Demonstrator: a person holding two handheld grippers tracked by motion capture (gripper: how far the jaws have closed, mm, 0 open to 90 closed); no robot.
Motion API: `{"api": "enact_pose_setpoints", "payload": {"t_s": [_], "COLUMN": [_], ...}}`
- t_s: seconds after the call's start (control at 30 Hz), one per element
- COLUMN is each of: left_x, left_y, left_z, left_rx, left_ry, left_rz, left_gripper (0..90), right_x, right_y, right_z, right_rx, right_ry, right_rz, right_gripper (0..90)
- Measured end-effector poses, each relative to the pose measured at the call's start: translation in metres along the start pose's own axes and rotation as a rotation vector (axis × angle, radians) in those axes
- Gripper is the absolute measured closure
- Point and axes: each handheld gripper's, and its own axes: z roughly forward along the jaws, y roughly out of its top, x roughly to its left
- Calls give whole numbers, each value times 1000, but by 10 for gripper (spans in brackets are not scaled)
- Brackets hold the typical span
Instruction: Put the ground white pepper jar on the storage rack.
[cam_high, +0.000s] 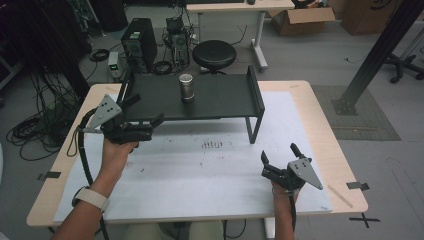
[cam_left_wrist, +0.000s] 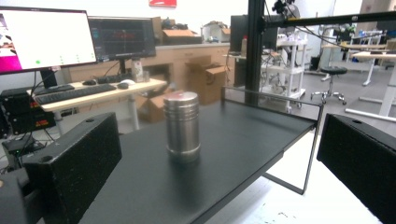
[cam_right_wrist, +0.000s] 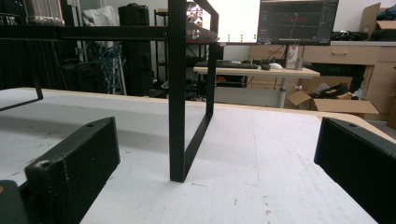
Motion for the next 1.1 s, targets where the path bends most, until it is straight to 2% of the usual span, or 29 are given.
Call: {"api": "enact_pose_setpoints", "payload": {"t_s": [0.27,0.53,0.67,0.83,0.93,1.1], "left_x": [0,4,4,7,8,12], "left_y": [-15,-35,-47,-63,-69,-79], "left_z": [-12,-22,-28,-35,-39,-44], "left_rx": [-32,-26,-16,-30,-37,-26], "left_ry": [12,45,65,86,101,128], "left_rz": [-15,-22,-2,-15,-2,-7], "left_gripper": [3,2,2,2,2,2], "right_x": [0,0,0,1,1,1], "right_y": [0,0,0,0,0,0], "right_z": [0,0,0,0,0,0], "right_rx": [1,3,4,4,4,3], "right_ry": [1,1,1,1,1,0], "right_rz": [2,1,1,0,-1,-1], "right_gripper": [0,0,0,0,0,0]}}
